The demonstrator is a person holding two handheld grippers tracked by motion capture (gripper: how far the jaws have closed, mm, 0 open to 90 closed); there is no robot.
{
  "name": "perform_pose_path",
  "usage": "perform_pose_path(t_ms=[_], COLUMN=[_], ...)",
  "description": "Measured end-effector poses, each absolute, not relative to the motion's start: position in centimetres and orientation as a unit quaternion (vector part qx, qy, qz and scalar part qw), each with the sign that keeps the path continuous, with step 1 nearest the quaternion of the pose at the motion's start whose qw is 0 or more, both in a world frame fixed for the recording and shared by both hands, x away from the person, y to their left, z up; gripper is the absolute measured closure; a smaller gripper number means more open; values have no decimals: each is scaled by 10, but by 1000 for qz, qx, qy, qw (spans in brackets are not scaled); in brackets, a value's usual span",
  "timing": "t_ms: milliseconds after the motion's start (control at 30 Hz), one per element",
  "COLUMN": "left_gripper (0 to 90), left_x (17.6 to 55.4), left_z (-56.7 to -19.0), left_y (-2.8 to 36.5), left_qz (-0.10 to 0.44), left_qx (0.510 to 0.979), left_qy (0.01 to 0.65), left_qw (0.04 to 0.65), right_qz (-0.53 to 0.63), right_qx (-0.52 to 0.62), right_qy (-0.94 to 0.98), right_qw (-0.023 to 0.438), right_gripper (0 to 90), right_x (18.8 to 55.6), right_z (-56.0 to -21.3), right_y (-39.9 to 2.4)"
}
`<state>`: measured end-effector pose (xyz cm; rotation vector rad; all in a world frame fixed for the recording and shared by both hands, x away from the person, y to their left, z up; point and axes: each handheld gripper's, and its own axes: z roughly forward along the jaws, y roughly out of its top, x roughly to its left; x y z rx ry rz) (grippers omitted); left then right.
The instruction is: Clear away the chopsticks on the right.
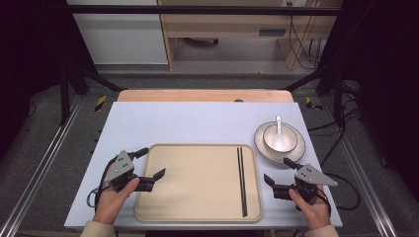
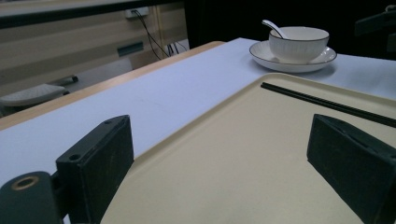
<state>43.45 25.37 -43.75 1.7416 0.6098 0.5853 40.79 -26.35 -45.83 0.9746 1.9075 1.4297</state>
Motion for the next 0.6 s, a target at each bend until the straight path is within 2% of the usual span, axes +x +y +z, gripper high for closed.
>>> perform_pose_path(t_ms=[300,600], left_gripper=[59,41], left_x=[429,426], left_z=[-444,-451], left_y=[280,284], left_qz=[254,245], left_qx=[724,728], left_qy=[246,247], left_qw=[592,590], right_qz=[539,528], right_qx=[355,353], right_qy=[702,720], right_qw=[302,280], right_gripper=[70,58], right_x=[408,408], right_z=[-457,-455], right_y=[-267,-246])
